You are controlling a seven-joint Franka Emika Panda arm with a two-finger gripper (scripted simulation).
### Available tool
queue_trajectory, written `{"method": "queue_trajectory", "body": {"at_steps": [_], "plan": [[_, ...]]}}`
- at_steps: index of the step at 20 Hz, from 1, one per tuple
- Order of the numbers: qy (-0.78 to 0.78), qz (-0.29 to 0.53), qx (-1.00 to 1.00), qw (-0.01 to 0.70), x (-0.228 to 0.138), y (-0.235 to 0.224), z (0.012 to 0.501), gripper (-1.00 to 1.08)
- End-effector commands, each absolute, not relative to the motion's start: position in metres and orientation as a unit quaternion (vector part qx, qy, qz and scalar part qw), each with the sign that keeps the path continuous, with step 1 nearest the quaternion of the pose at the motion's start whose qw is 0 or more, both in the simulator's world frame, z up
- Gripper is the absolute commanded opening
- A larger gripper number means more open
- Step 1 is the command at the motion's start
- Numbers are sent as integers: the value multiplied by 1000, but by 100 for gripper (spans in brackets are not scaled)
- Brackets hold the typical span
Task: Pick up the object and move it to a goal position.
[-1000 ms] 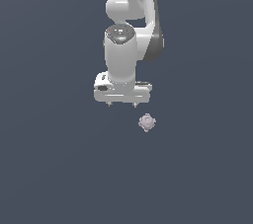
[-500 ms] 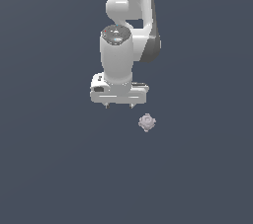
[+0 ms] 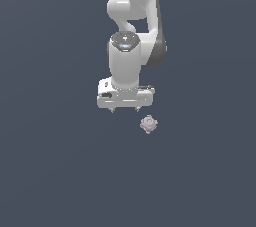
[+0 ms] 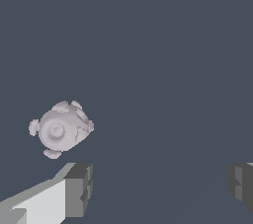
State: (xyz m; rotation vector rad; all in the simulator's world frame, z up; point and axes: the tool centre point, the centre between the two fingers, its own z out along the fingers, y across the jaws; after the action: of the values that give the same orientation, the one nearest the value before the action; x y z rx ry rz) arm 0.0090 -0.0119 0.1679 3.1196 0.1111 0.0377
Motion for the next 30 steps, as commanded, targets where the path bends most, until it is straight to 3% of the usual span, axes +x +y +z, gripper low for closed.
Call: {"method": "queue_trajectory", "body": {"at_steps": [1,17,30], "plan": [[63,10,998,10,10,-2,160,100],[301,1,953,3,7,88,98,100],[332,0,943,0,5,100,84,100]]}}
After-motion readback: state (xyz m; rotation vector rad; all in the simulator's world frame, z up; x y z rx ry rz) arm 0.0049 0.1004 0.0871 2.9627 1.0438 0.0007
